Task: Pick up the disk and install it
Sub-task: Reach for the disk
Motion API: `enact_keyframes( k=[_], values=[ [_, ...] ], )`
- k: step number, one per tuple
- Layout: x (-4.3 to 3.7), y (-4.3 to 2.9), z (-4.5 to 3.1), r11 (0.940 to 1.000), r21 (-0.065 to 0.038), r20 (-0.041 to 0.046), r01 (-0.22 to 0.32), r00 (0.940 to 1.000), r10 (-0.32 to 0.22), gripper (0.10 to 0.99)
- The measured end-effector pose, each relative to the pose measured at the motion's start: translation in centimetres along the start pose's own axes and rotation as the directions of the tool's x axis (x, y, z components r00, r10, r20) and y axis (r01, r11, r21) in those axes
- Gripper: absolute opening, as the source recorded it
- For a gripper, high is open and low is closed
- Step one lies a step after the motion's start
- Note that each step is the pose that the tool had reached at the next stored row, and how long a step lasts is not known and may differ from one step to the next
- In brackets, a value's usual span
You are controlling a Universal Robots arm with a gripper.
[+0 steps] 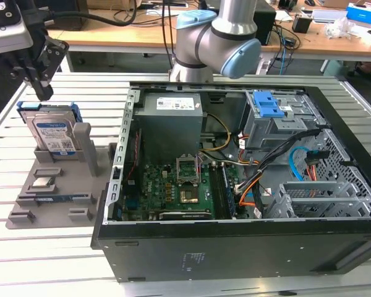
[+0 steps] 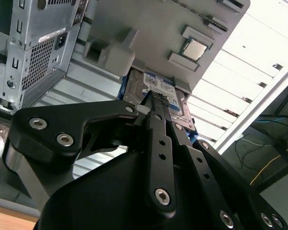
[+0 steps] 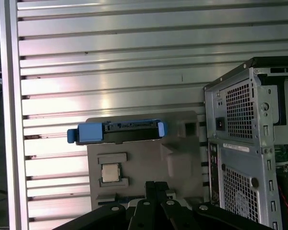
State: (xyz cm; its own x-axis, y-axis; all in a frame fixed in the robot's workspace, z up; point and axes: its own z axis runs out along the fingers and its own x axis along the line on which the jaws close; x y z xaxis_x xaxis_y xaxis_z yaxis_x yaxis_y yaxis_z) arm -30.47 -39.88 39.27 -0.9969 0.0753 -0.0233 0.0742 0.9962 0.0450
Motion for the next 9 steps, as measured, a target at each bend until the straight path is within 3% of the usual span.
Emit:
enact_keyframes(
  k=[9],
  values=[
    [1.62, -0.12, -0.04, 1.0, 0.0, 0.0, 0.0, 1.0, 0.0, 0.102]
  ],
)
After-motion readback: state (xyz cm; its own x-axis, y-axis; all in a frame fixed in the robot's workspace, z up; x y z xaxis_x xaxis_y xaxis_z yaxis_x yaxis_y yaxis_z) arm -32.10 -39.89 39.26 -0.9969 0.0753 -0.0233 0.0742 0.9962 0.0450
